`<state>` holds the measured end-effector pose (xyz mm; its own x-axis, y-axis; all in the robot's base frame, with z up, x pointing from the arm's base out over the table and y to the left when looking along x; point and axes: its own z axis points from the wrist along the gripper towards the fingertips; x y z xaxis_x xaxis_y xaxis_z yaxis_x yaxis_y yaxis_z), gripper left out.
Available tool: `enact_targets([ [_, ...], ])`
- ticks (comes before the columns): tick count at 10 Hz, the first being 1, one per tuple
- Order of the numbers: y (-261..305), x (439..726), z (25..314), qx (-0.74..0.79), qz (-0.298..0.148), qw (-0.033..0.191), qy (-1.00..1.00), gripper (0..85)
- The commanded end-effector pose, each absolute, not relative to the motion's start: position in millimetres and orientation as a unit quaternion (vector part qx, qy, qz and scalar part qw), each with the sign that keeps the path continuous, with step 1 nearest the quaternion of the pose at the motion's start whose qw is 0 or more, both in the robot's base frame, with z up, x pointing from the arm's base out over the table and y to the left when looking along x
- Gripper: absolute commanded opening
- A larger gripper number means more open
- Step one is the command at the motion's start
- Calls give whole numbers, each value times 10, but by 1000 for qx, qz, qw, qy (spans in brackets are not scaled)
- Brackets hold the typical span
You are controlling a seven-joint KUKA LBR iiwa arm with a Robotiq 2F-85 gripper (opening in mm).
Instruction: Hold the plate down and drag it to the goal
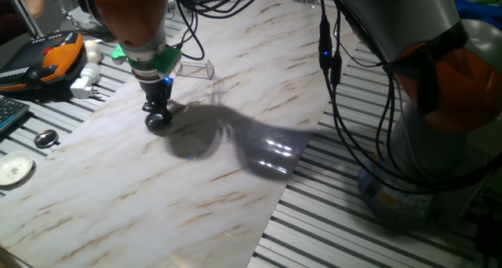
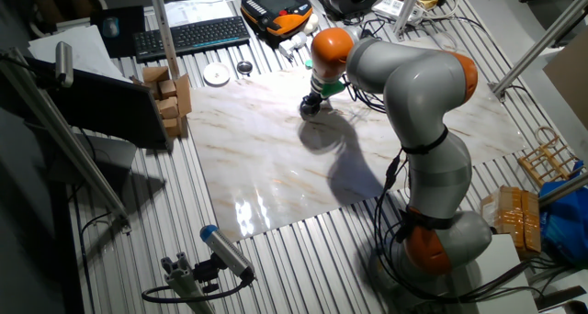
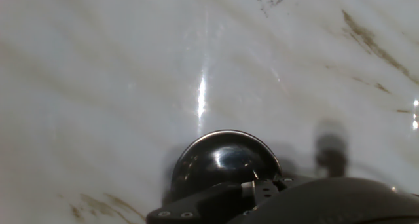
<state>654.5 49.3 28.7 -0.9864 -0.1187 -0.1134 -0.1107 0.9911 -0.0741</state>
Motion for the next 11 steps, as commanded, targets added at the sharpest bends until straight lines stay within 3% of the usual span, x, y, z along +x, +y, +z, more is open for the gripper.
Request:
enact_targets([
  [1,480,6545,290,-58,-33,59,996,0],
  [11,197,6547,314,-61,-33,56,996,0],
])
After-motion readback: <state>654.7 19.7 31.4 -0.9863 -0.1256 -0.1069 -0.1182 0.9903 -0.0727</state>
